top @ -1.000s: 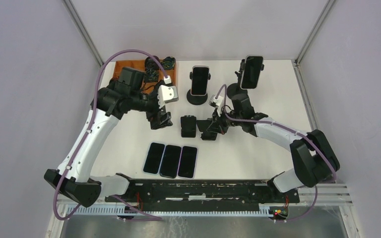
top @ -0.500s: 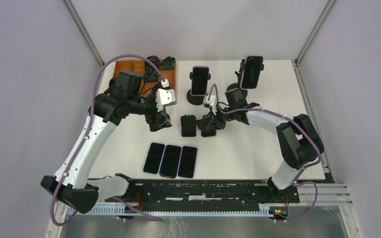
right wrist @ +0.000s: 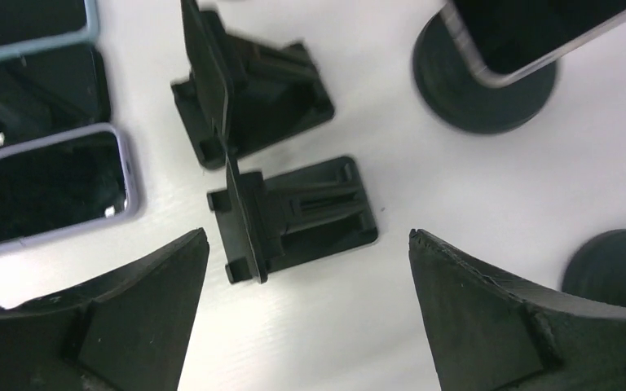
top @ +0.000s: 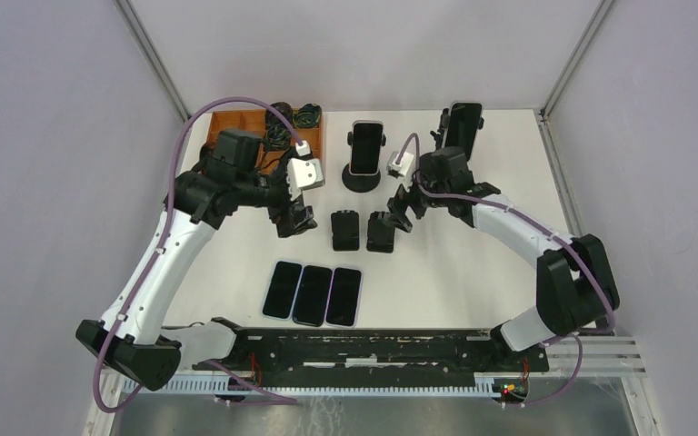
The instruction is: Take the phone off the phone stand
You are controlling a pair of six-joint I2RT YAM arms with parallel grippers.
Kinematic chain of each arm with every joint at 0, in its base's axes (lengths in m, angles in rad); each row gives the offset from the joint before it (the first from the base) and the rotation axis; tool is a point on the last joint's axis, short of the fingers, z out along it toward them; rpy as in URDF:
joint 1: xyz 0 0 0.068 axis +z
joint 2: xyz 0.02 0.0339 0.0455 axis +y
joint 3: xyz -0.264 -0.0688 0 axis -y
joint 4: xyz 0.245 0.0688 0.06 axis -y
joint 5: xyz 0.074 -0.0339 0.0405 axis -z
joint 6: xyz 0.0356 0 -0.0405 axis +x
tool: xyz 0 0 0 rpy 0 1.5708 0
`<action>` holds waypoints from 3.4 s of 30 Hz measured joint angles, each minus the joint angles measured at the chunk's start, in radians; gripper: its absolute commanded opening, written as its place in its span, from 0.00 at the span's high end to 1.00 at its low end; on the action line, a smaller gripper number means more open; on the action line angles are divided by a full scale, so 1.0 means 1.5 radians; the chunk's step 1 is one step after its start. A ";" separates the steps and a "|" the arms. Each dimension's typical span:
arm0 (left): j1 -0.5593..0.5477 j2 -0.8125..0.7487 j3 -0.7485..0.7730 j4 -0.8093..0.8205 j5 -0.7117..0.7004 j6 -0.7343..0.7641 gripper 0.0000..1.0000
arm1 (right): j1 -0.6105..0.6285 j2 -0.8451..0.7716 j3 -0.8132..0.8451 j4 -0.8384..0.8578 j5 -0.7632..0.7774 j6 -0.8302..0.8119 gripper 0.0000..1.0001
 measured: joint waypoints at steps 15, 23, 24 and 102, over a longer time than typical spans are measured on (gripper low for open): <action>0.000 -0.001 -0.001 0.051 -0.005 -0.100 0.00 | -0.027 0.032 0.285 0.065 0.073 0.222 0.02; 0.000 -0.021 -0.014 0.052 -0.001 -0.106 0.00 | -0.043 0.166 0.343 0.071 0.084 0.269 0.02; 0.000 -0.022 -0.015 0.052 0.001 -0.106 0.00 | -0.045 0.180 0.350 0.073 0.084 0.275 0.02; 0.138 0.028 -0.043 0.241 0.319 -0.211 0.12 | 0.099 -0.010 0.249 0.737 -0.191 1.136 1.00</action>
